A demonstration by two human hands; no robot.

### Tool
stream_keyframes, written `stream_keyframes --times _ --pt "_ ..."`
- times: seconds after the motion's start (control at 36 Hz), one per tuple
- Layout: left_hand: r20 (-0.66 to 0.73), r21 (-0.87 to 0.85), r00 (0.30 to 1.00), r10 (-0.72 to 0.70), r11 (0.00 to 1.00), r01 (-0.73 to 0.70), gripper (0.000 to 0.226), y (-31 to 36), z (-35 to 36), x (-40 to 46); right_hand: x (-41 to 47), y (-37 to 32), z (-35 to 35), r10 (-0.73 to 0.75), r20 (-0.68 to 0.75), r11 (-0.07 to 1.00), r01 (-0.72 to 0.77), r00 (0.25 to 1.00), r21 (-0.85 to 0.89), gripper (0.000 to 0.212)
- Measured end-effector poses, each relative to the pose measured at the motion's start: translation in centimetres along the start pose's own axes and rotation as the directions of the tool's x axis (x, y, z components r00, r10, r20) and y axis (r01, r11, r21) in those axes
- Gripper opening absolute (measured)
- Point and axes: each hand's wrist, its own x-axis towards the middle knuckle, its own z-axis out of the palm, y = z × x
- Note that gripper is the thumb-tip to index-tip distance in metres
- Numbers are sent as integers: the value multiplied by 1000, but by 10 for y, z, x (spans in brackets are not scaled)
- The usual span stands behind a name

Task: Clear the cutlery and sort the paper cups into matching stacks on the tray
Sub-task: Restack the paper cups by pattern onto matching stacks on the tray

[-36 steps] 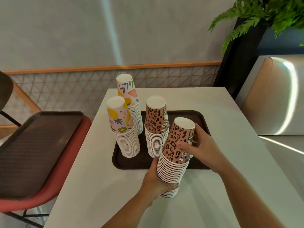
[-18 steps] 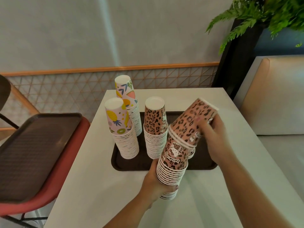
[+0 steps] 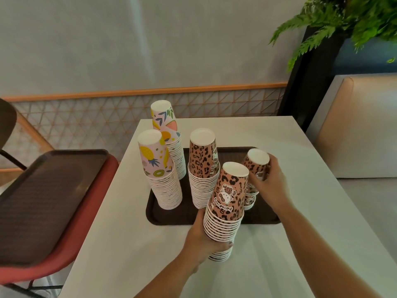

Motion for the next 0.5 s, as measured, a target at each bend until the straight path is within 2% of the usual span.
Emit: stream_keyframes --times 0.06,0.14,0.22,0.33,0.39,0.5 --pt "2 -11 1000 6 1000 -6 95 1 1 1 -4 -3 -2 -39 -45 999 37 998 -38 69" --pt "3 -22 1000 13 1000 -13 91 4 3 2 -15 -14 -8 -126 -114 989 133 985 59 63" --pt "-5 -35 1000 29 999 -29 85 5 4 4 -29 -24 -12 -204 52 970 195 978 149 58" --pt "-9 -57 999 53 997 -54 85 8 6 6 -42 -31 -11 -146 328 983 99 933 154 70" --pt "-8 -64 998 62 996 -62 87 8 7 5 -47 -30 -9 -116 372 987 64 921 150 75" --pt "-8 -55 998 67 996 -67 92 7 7 5 -50 -32 -7 -111 356 986 59 928 154 66"
